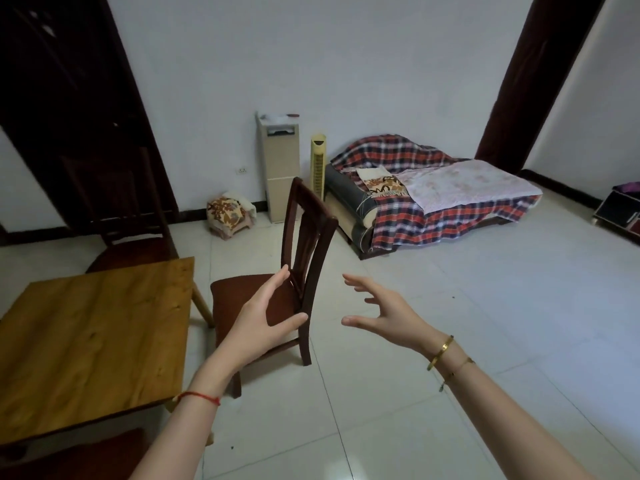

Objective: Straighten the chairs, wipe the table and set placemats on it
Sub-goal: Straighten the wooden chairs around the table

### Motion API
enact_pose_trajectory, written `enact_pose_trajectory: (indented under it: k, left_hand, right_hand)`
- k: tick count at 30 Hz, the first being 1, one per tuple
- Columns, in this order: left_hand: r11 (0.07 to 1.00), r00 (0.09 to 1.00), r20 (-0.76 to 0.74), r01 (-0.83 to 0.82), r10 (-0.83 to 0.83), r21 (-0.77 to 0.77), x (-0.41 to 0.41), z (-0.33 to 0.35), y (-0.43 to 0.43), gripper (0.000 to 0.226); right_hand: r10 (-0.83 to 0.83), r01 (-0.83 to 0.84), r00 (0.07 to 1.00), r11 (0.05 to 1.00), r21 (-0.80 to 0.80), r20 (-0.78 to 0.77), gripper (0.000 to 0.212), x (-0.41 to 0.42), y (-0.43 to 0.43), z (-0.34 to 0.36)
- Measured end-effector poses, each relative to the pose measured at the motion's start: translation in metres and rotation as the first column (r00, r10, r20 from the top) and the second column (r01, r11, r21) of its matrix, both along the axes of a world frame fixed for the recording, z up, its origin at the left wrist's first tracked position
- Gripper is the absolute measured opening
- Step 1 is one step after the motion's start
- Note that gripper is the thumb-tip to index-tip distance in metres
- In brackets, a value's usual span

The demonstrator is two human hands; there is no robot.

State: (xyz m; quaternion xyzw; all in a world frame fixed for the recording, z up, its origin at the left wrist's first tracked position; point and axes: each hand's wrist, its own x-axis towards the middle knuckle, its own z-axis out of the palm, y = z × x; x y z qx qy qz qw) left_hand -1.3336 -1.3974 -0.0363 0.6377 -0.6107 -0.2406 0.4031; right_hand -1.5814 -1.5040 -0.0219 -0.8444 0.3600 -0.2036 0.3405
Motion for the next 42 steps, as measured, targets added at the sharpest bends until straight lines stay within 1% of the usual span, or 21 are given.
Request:
enact_pose_trajectory:
  k: [5,9,11,16,24,27,32,34,37,42]
  left_hand:
    - [0.992,0.992,-0.003,-0.128,0.128,-0.001,-0.031,0.003,-0.059,0.086]
    - [0.972,0.972,-0.037,-0.234,0.233,-0.032,-0.048,0.001,-0.098,0.086]
    - [0.962,0.960,-0.059,-0.274,0.272,-0.017,-0.054,-0.001,-0.113,0.087]
    - [0.940,0.934,-0.116,-0.340,0.338,0.008,-0.057,-0.002,-0.149,0.086]
    - [0.882,0.869,-0.164,-0.471,0.467,0.013,-0.029,-0.022,-0.233,0.082]
    - [0.833,0.819,-0.181,-0.553,0.544,0.004,-0.012,-0.029,-0.265,0.078]
    - [0.695,0.685,-0.193,-0.719,0.702,-0.024,0.021,-0.024,-0.328,0.061]
    - [0.661,0.653,-0.181,-0.750,0.735,-0.020,0.035,-0.020,-0.351,0.061]
    - [0.609,0.601,-0.181,-0.793,0.778,-0.017,0.051,-0.015,-0.377,0.066]
    - [0.469,0.461,-0.144,-0.883,0.876,0.021,0.076,-0.012,-0.398,0.068]
  right_hand:
    - [0.125,-0.125,0.991,0.992,-0.005,-0.039,0.081,-0.018,-0.086,0.009]
    - [0.230,-0.230,0.972,0.973,0.006,-0.040,0.080,-0.024,-0.153,0.015]
    - [0.272,-0.271,0.961,0.962,0.022,-0.042,0.081,-0.021,-0.184,0.015]
    - [0.372,-0.370,0.928,0.928,0.050,-0.031,0.084,-0.005,-0.249,0.009]
    - [0.492,-0.490,0.869,0.871,0.043,-0.053,0.078,0.050,-0.368,-0.011]
    - [0.552,-0.550,0.830,0.834,0.045,-0.083,0.076,0.084,-0.421,-0.015]
    - [0.657,-0.658,0.745,0.752,0.040,-0.114,0.067,0.161,-0.512,-0.002]
    - [0.689,-0.690,0.716,0.723,0.042,-0.113,0.066,0.192,-0.541,0.000]
    - [0.745,-0.746,0.657,0.664,0.039,-0.116,0.069,0.236,-0.572,-0.001]
    - [0.839,-0.838,0.535,0.542,0.068,-0.097,0.069,0.305,-0.609,-0.006]
